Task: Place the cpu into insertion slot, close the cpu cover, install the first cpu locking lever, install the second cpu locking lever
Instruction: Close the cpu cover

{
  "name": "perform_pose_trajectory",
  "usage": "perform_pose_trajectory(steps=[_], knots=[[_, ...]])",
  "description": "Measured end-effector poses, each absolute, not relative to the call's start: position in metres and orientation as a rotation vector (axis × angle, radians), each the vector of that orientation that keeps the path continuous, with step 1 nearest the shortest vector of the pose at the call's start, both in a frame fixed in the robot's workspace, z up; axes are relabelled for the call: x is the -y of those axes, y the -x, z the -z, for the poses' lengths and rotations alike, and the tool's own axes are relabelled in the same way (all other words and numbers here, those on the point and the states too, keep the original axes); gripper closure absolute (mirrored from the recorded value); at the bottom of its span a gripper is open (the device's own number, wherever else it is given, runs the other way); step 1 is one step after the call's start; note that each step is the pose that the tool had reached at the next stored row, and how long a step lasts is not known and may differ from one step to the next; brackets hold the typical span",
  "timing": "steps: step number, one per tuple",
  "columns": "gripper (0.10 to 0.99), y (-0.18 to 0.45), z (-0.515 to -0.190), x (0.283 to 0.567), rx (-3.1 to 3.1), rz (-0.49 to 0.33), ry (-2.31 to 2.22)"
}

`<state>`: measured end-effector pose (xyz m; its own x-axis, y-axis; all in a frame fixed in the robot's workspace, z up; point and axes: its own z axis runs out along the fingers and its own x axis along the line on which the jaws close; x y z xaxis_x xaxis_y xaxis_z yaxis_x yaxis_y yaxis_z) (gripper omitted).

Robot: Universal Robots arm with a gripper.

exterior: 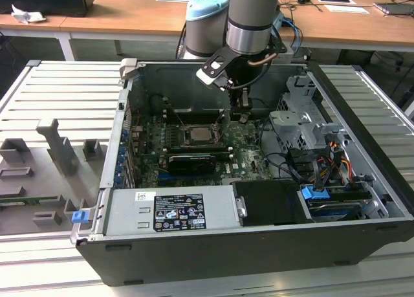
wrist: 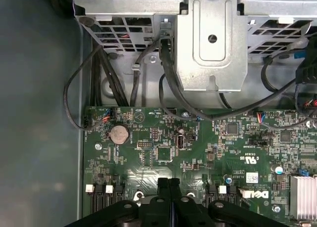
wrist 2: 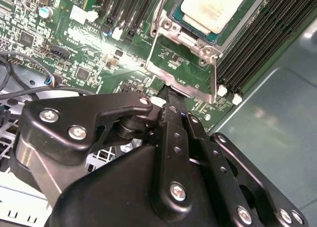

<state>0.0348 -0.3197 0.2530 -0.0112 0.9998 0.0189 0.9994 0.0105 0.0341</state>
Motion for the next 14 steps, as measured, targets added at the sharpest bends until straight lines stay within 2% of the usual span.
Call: perform_pose_trajectory(steps=[14], knots=[[0.980,-0.024,-0.253,0.320,-2.226,-0.059,-2.202]])
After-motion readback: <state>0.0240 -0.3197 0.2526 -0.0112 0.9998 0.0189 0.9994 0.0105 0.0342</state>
